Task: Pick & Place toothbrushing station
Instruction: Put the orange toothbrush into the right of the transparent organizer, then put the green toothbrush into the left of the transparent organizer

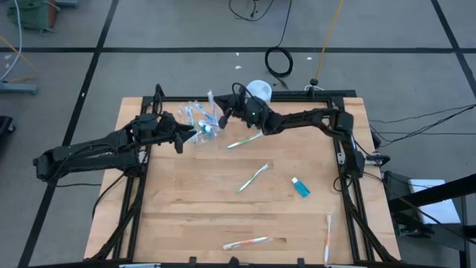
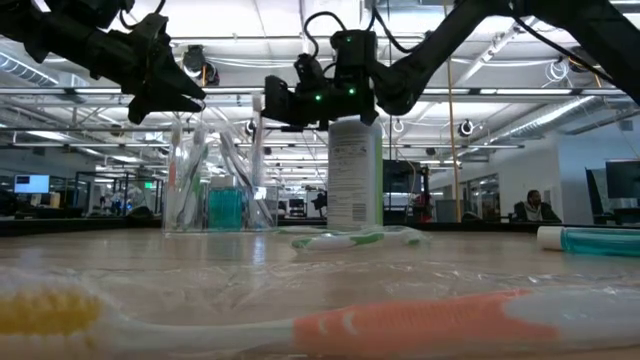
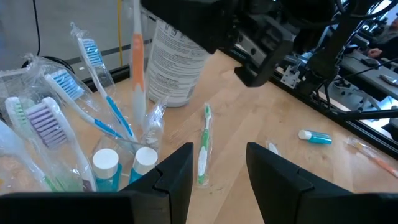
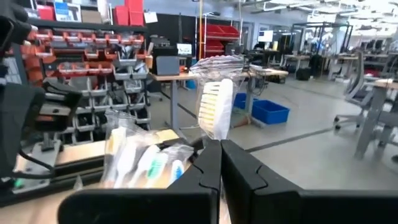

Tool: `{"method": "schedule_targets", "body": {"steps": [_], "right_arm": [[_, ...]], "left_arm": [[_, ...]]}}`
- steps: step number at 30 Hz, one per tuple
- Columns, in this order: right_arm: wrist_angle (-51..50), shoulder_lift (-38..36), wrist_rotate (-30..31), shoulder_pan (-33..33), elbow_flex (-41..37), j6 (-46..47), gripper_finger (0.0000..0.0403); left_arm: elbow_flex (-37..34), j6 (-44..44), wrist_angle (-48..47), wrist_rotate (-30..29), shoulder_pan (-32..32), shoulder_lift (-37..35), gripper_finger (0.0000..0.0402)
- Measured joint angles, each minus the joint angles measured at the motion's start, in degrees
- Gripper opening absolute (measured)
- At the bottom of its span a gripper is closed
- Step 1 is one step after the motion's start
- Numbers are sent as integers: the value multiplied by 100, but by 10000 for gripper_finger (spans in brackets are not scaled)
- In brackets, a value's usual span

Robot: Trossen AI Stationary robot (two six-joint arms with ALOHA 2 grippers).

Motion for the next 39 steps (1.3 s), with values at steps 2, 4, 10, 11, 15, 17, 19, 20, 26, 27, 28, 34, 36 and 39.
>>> {"method": "schedule_targets", "body": {"steps": [2, 4, 10, 11, 15, 17, 19, 20, 26, 27, 28, 34, 36, 39], "right_arm": [[-117, 21, 1, 0, 0, 144, 0], [-239, 24, -2, 8, 0, 271, 0], [-643, 22, 32, 42, -4, 226, 0], [-716, 22, 33, 45, -4, 216, 0], [-1083, 20, 29, 79, -4, 357, 0], [-1237, 22, 33, 103, -4, 375, 0], [-1404, 18, 38, 126, -4, 385, 0], [-1493, 17, 38, 136, -4, 385, 0], [-1972, 11, 22, 164, -2, 376, 0], [-2018, 11, 20, 164, 0, 376, 0], [-2052, 11, 20, 164, 0, 372, 0], [-2079, 22, 12, 162, -11, 367, 2], [-2074, 22, 11, 162, -11, 367, 10], [-2093, 22, 11, 162, -11, 367, 28]], "left_arm": [[0, 1, 0, 0, 0, 1, 152], [0, 1, -2, 0, 0, 0, 152], [0, 0, -6, 0, 0, -1, 152], [0, 0, -6, 1, 0, 1, 152], [0, 0, -6, 2, 0, 0, 152], [0, 0, -6, 2, 0, 1, 152], [0, 0, -8, 2, 0, -1, 152], [0, -2, -8, 3, 0, -1, 152], [0, 0, -8, 4, 0, -1, 152], [0, -2, -8, 4, 0, 1, 152], [0, -2, -8, 4, 0, -1, 152], [0, -2, -9, 4, 0, 1, 152], [0, -2, -9, 4, 0, -1, 152], [0, -2, -10, 4, 0, 0, 152]]}}
